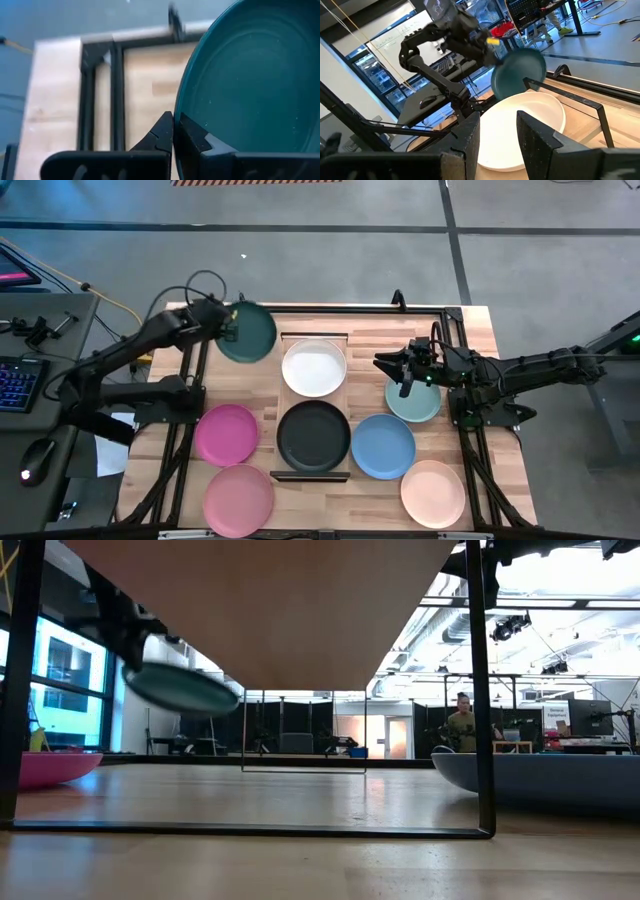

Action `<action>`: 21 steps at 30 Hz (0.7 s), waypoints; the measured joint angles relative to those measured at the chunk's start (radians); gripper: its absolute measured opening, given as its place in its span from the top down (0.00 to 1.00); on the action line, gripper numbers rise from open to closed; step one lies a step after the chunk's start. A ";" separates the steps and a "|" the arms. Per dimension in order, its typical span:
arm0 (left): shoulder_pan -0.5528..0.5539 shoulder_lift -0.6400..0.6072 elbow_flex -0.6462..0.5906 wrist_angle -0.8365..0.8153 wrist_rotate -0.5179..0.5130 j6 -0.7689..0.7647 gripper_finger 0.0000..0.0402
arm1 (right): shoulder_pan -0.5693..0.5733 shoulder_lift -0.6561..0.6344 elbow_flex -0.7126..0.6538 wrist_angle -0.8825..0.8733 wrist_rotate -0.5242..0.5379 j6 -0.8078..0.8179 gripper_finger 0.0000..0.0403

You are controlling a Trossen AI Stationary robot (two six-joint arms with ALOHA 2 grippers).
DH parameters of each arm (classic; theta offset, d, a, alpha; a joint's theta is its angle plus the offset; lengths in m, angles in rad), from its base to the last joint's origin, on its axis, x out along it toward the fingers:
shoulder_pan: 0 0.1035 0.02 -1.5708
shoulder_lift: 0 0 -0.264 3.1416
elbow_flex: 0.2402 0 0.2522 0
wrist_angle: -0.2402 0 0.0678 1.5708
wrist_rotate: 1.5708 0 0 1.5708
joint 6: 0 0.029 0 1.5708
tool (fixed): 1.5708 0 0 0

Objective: Place and stack plates onto a shelf
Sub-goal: Stack the green plate on top of the black plate on the shelf

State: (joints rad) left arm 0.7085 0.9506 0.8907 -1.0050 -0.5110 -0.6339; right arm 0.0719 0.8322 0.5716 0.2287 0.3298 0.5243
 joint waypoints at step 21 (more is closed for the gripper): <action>-0.183 -0.060 0.394 0.133 0.338 -0.071 1.00 | 0.000 0.000 0.000 -0.001 0.051 0.018 0.73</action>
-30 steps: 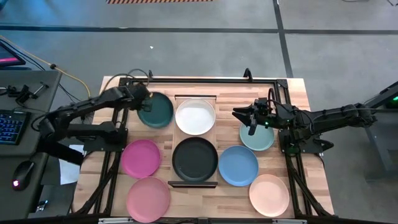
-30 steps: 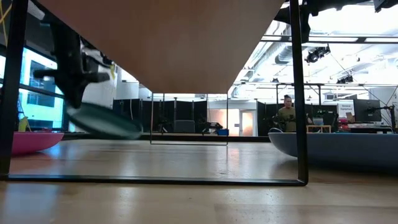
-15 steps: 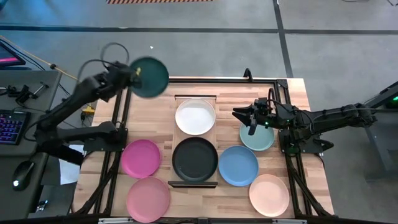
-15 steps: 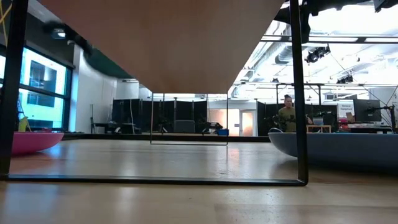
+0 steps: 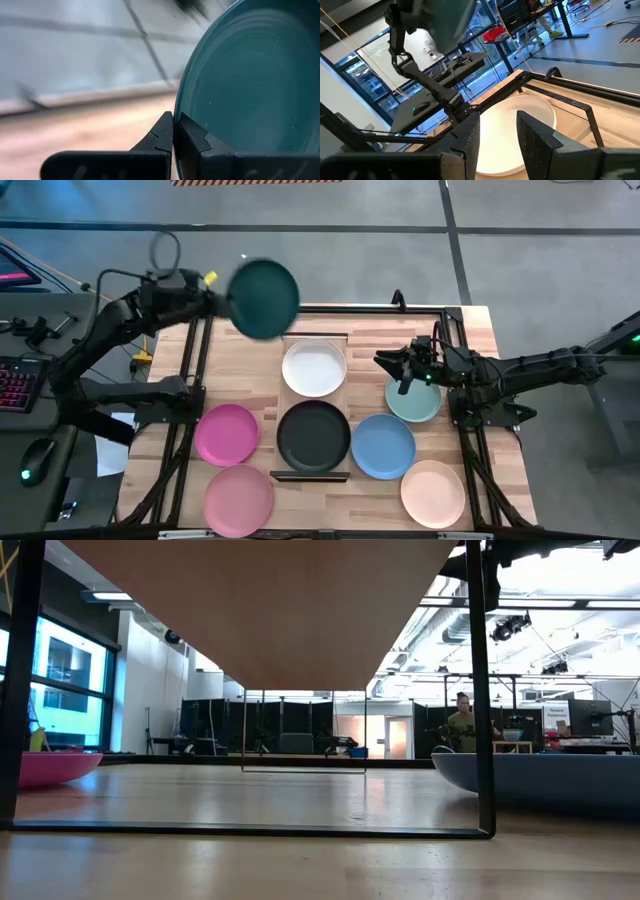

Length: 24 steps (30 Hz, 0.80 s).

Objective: Place and stack plates onto a shelf
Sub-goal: Stack the green plate on top of the black plate on the shelf

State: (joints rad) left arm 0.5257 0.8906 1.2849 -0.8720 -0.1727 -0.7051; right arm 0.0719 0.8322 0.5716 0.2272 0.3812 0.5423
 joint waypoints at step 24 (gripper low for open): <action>-0.469 0.074 -0.076 -0.017 -0.051 -0.346 1.00 | 0.000 0.000 0.000 -0.006 0.008 -0.019 0.73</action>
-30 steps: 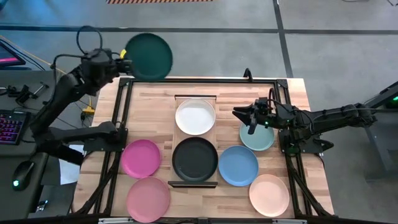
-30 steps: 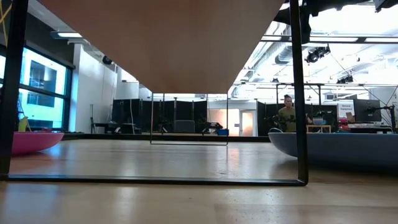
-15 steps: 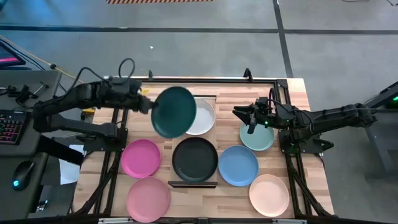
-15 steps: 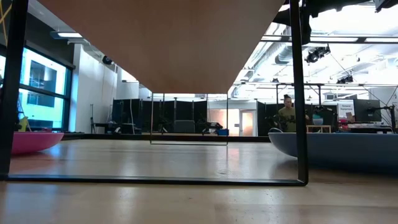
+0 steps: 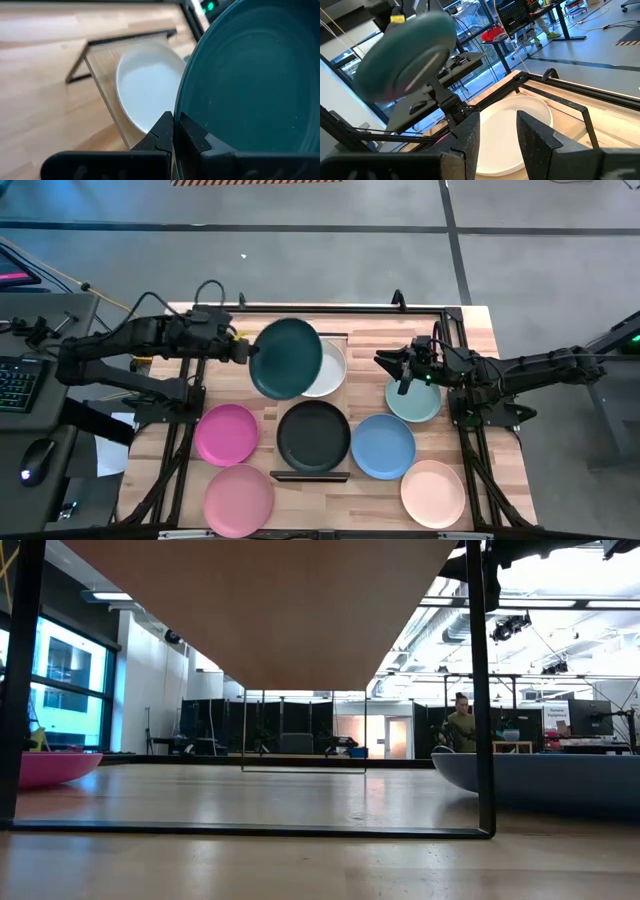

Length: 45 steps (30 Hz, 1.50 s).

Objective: Place and stack plates onto a shelf
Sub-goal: Stack the green plate on top of the black plate on the shelf

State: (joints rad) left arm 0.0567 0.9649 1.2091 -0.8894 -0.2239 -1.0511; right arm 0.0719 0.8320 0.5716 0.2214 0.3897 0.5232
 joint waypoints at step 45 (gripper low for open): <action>-0.485 0.412 0.037 0.067 -0.252 -0.200 0.97 | 0.000 0.000 0.000 -0.094 -0.019 0.091 0.73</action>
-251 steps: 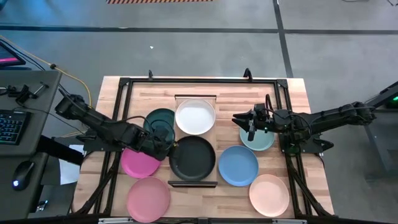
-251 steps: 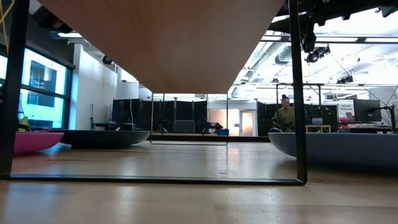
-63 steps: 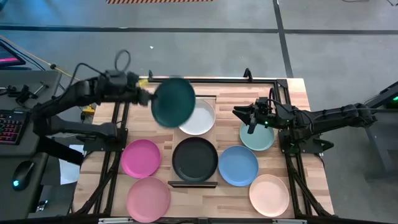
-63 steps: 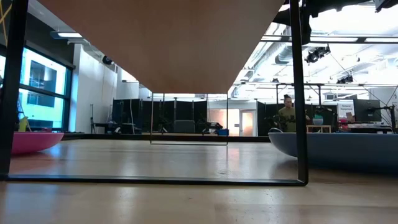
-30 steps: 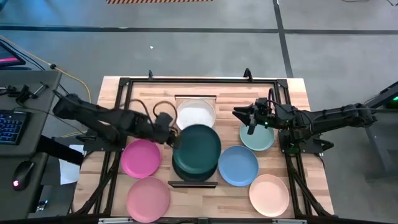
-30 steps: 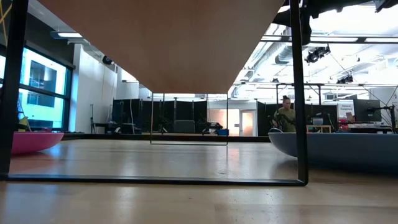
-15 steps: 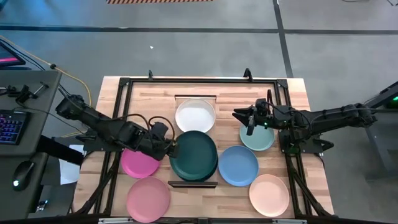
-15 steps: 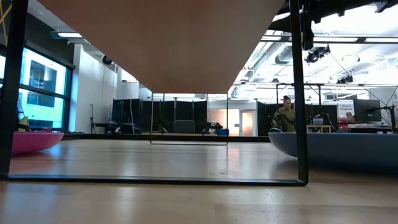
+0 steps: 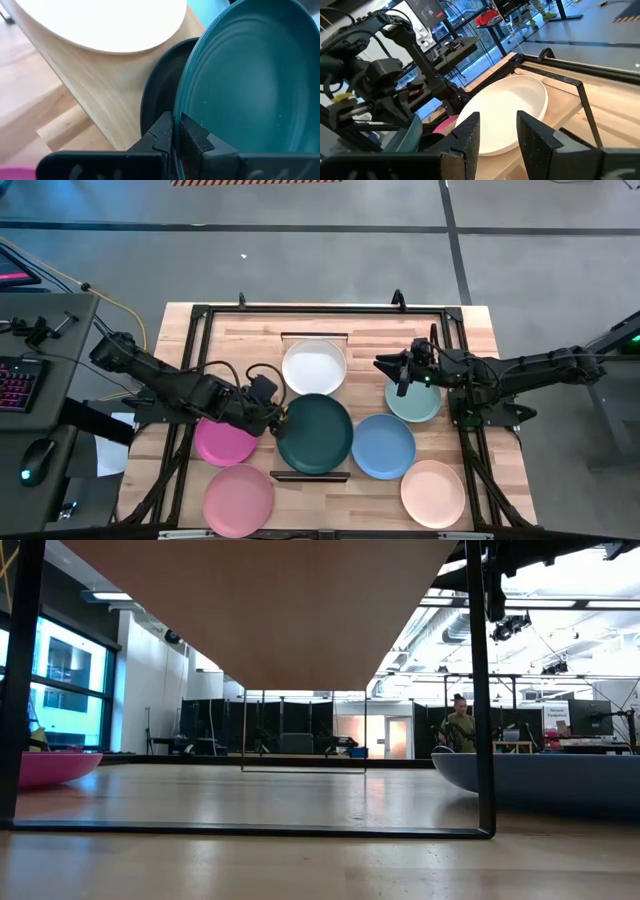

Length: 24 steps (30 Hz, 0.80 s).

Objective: Place and stack plates onto a shelf
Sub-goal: Stack the green plate on top of the black plate on the shelf

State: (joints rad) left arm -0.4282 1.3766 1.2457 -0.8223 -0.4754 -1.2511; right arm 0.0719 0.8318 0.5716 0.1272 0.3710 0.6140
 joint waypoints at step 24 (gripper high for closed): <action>0.029 0.025 -0.001 0.014 0.078 0.025 0.76 | 0.000 0.000 0.000 -0.086 0.009 0.015 0.73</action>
State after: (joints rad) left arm -0.3996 1.4012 1.2446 -0.8087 -0.3975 -1.2259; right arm 0.0719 0.8318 0.5716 0.0408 0.3800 0.6291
